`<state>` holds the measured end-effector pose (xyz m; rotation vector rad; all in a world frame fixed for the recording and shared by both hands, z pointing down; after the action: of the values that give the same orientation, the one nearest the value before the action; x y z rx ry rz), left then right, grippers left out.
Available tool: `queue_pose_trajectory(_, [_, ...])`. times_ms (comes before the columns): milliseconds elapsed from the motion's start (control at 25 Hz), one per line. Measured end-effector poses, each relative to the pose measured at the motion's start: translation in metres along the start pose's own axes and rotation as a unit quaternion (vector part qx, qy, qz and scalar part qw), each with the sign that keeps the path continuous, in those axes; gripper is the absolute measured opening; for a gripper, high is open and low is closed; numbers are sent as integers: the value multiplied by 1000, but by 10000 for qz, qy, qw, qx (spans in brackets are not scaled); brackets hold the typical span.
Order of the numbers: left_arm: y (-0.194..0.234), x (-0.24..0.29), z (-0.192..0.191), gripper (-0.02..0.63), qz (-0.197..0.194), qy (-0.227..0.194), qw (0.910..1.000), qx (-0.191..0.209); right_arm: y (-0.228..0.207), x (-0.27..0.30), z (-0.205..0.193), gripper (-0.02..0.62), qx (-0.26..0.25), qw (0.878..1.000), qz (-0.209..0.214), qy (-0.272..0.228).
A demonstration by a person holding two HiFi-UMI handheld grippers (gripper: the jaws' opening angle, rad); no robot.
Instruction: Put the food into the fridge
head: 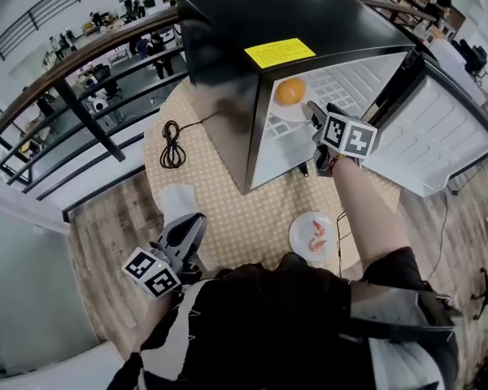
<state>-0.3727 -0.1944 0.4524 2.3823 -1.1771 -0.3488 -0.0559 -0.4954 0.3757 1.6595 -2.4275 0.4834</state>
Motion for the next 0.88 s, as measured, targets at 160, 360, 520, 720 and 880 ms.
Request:
queue_pose_trajectory(160, [-15,-6,-1,14,155,-82,9998,52,-9,-11,2,255,289,9994,23,-184])
queue_pose_trajectory(360, [-49,-2,-9,14,192,-85,9997,146,-20,-36,6,149,1059,9922,478,-450])
queue_pose_trajectory(520, [-85,6,-21,14,199,-147,9995,202,-29,-76,6,44,1312,9867,774,-571])
queue_pose_trajectory(720, [-143,23,-47,14,81,-39,9997,206,-38,-150,-6,34,1426,9765,1568,-389])
queue_pose_trajectory(880, [-189,37,-64,14,8,14,9996,297,-55,-216,-15,34,1167,9732,1956,-320])
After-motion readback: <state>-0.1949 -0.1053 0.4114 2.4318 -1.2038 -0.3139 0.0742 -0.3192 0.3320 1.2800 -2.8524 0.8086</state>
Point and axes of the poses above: the fingertips, and each gripper's own axes: x forward along the fingers, y to its left, z out of its top, the point moved 7 cm from there along -x, backward along the fingers, and after that the axes turned 1 degree about -x, right-handed, at the moved point
